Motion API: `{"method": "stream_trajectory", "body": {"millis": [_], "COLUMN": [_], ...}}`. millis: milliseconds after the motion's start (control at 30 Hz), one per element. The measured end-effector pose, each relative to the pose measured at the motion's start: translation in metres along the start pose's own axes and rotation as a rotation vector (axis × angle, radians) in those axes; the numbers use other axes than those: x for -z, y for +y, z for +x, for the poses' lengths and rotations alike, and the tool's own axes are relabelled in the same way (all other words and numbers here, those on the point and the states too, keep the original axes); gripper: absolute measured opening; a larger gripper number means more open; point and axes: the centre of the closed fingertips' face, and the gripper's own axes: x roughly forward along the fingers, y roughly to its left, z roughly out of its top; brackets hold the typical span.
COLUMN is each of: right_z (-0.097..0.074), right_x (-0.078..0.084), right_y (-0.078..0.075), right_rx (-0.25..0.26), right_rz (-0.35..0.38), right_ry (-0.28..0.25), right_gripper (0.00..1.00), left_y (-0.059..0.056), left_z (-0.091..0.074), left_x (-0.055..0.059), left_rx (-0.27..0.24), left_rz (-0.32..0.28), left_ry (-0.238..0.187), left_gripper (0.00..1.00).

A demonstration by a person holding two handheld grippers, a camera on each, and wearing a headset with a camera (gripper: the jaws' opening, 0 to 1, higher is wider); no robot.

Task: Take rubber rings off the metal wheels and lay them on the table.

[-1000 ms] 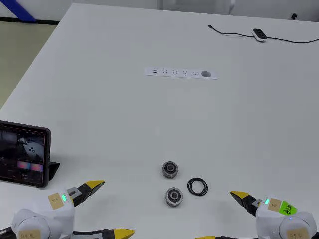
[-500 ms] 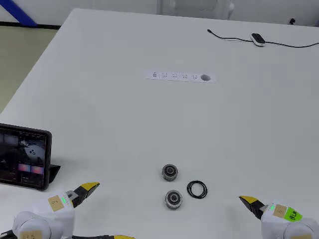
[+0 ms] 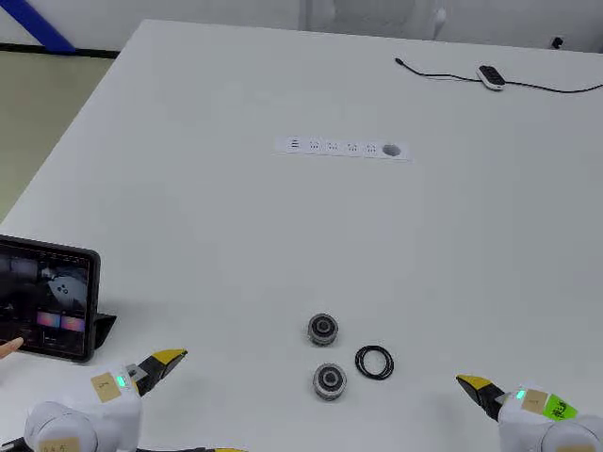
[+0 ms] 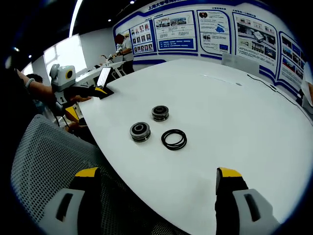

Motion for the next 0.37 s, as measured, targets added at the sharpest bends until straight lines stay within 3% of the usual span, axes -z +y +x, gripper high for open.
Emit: {"method": "stream_trajectory", "body": {"millis": [367], "right_z": [0.0012], "right_x": [0.0014], "right_y": [0.0021], "right_rx": [-0.009], "right_rz": [0.009], "right_ry": [0.005], "right_gripper": [0.99], "left_y": [0.0019], "left_z": [0.0002], "left_x": [0.0018], "left_rx": [-0.002], "left_rz": [-0.006], "left_ry": [0.007], "left_gripper": [0.91]}}
